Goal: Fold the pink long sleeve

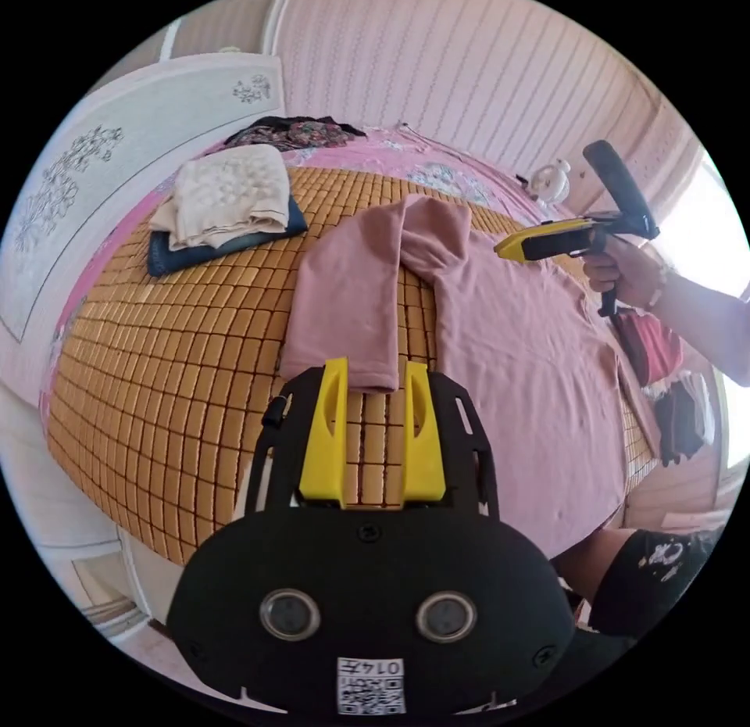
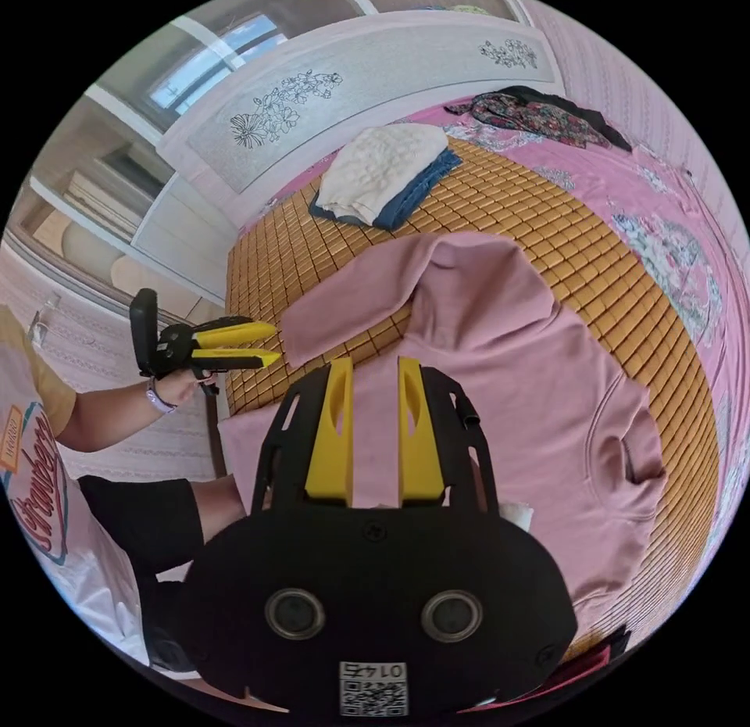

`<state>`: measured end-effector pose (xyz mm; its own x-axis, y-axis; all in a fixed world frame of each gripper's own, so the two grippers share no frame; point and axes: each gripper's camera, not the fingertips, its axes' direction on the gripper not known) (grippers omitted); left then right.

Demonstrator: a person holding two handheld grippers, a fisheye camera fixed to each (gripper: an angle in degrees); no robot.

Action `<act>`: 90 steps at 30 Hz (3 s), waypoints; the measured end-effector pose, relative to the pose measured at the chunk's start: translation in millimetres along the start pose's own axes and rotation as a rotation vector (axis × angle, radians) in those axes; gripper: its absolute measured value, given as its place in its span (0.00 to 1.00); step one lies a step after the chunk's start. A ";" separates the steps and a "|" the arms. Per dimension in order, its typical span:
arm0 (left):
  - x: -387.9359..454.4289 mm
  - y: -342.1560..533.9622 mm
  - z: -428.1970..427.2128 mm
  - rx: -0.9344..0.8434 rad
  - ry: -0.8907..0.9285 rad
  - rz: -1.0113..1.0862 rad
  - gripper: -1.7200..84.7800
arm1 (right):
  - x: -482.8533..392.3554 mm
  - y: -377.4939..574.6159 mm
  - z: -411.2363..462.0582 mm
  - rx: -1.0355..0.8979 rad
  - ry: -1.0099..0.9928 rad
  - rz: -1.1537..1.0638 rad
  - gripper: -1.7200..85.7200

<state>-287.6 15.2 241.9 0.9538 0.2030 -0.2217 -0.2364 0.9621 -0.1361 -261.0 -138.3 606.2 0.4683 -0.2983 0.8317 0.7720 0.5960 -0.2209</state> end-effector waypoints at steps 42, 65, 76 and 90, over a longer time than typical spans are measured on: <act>-228.7 43.1 -67.2 0.003 -0.105 -0.599 0.06 | -81.0 -57.0 199.3 -0.153 0.196 -0.333 0.10; 191.3 21.3 -54.5 -0.111 1.113 0.419 0.07 | 62.3 353.0 -25.7 -0.100 0.125 0.763 0.12; 143.7 -37.3 42.5 -0.038 0.271 0.190 0.08 | 23.9 356.1 1.7 -0.117 0.214 0.495 0.14; 162.2 -91.8 148.4 -0.169 0.040 0.188 0.05 | 19.3 399.5 -29.8 -0.130 0.234 0.503 0.06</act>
<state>-83.6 -13.2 361.8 0.8830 0.3646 -0.2956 -0.4395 0.8633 -0.2481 69.2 71.8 518.8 0.8633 -0.1679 0.4760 0.4691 0.6152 -0.6336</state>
